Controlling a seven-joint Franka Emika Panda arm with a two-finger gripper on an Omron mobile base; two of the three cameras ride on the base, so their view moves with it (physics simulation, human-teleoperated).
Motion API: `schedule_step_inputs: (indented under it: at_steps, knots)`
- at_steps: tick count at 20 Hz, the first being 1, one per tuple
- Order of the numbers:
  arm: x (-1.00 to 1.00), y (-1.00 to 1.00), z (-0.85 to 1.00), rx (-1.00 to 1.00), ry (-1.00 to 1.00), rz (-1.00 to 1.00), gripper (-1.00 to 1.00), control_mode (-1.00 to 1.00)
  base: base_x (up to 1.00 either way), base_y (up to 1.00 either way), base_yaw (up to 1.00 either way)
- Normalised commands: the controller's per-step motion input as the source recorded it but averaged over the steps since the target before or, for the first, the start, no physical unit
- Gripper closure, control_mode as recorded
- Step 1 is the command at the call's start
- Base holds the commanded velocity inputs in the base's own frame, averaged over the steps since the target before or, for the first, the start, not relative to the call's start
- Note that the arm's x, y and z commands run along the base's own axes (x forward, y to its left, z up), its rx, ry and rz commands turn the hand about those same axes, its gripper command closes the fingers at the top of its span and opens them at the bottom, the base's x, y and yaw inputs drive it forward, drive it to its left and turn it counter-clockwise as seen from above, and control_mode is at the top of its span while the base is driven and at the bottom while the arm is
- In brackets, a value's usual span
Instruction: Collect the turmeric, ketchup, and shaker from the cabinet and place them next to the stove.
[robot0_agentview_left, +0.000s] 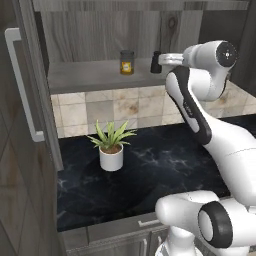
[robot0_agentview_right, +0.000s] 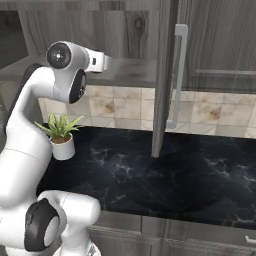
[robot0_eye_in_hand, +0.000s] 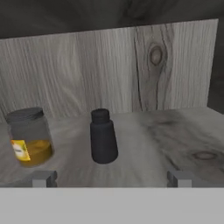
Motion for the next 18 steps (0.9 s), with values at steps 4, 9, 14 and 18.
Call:
schedule_step_inputs:
  at_steps: [4, 9, 14, 18]
  knots:
    - [0.41, 0.01, 0.0, 0.0, 0.08, 0.0, -1.0, -1.0, 0.0, 0.0, 0.0]
    - [0.44, 0.12, -0.06, -0.01, 0.07, 0.0, -1.0, -1.0, 0.0, 0.0, 0.0]
    - [0.43, 0.13, -0.01, 0.0, 0.05, 0.0, -1.0, -1.0, 0.0, 0.0, 0.0]
    - [0.27, 0.03, 0.0, 0.0, 0.02, 0.0, -1.0, -1.0, 0.0, 0.0, 0.0]
